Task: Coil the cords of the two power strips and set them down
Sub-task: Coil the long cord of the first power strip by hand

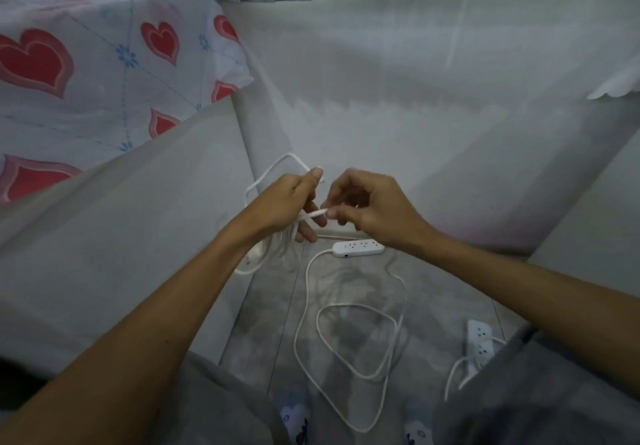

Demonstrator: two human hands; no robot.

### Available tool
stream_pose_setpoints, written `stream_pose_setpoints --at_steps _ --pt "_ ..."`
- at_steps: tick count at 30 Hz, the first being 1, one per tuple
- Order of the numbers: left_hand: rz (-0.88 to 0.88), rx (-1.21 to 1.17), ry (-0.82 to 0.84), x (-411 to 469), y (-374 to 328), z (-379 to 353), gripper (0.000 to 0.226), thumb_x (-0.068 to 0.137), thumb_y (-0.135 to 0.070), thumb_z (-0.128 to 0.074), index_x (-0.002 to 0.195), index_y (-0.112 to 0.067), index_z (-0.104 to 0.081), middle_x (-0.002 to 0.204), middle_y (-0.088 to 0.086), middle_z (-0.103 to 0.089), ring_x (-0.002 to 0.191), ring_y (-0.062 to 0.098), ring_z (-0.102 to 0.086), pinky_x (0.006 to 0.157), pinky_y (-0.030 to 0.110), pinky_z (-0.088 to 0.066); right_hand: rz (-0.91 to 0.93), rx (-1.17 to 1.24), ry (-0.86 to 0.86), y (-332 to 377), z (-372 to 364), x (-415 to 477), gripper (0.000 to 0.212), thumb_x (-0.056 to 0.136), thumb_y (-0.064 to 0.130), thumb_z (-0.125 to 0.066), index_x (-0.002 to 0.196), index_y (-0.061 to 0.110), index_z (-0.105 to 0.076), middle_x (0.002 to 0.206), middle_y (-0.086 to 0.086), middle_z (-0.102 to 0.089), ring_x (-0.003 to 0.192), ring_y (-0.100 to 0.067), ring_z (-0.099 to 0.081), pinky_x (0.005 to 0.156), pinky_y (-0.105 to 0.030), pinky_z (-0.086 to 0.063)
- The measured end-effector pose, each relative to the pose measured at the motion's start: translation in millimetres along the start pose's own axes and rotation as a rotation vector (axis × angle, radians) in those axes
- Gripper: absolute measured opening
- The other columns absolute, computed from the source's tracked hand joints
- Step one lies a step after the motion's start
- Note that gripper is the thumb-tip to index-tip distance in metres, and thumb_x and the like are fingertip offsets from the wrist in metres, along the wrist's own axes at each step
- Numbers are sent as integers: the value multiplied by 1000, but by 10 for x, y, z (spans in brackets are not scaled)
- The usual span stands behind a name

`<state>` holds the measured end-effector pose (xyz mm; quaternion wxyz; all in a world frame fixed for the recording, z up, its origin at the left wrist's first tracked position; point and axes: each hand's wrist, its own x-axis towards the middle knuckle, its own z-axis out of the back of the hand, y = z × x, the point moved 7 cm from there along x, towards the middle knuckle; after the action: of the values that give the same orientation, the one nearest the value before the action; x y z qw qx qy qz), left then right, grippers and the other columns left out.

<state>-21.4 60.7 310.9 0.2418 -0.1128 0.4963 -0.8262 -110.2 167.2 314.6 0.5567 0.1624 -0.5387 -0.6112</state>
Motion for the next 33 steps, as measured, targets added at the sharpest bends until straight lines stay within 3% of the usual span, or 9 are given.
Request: stream_pose_setpoints --at_steps 4,6,10,15,18,21,23,26,33 --pt "124 -188 241 -45 96 -170 58 99 -58 -34 77 -8 -54 50 12 -50 38 21 -40 46 28 -42 240 -452 -210 44 224 92 53 69 49 -83 88 9 -54 76 4 -62 57 -11 -55 52 -18 -43" --pt "290 -363 356 -98 138 -268 55 96 -63 -35 74 -14 -48 46 -1 -28 34 12 -24 40 21 -32 214 -468 -234 -68 318 143 56 68 56 -81 86 11 -54 72 4 -58 57 -12 -52 53 -25 -44" --pt "417 -522 494 -178 91 -341 50 92 -60 -38 70 -17 -45 41 -8 -21 29 5 -18 35 13 -20 -102 -82 -26 -389 305 197 44 77 42 -80 88 5 -59 73 -5 -64 56 -13 -58 57 -33 -53" --pt "347 -730 384 -186 62 -61 44 89 -54 -45 65 -18 -45 38 -11 -18 25 3 -15 35 13 -10 -403 52 393 -837 193 9 27 92 40 -64 101 15 -70 100 -4 -73 97 -20 -70 94 -47 -53" --pt "255 -964 419 -132 -11 78 50 99 -49 -35 64 -17 -50 43 -9 -14 30 8 -11 29 14 -23 -412 106 557 -1048 128 -127 18 90 19 -70 106 13 -72 107 -4 -70 102 -14 -63 98 -39 -49" --pt "142 -1314 763 -158 -179 76 51 103 -45 -33 82 -5 -56 49 -2 -32 39 14 -30 41 28 -36 -405 -125 664 -1271 -17 -221 18 88 9 -72 106 8 -72 100 2 -72 91 -1 -63 85 -15 -47" --pt "74 -1440 793 -127 -210 128 49 103 -43 -35 87 -1 -55 52 2 -36 43 18 -34 46 32 -36 -447 -187 702 -1513 -141 -316 13 88 6 -70 101 8 -70 90 6 -68 83 -2 -61 82 -18 -45" --pt "13 -1552 639 -49 -227 209 40 99 -37 -42 81 -3 -53 49 -1 -33 39 15 -30 43 32 -36 -528 -136 647 -1820 -229 -472 17 87 1 -68 91 16 -60 83 6 -59 79 -7 -53 75 -24 -44" --pt "-76 -1715 -241 66 52 655 50 98 -45 -35 57 -16 -42 39 -7 -28 30 8 -24 37 19 -27 -1055 221 613 -2186 -543 -1057 17 98 -2 -45 104 13 -50 100 -6 -71 86 -16 -70 67 -25 -51"
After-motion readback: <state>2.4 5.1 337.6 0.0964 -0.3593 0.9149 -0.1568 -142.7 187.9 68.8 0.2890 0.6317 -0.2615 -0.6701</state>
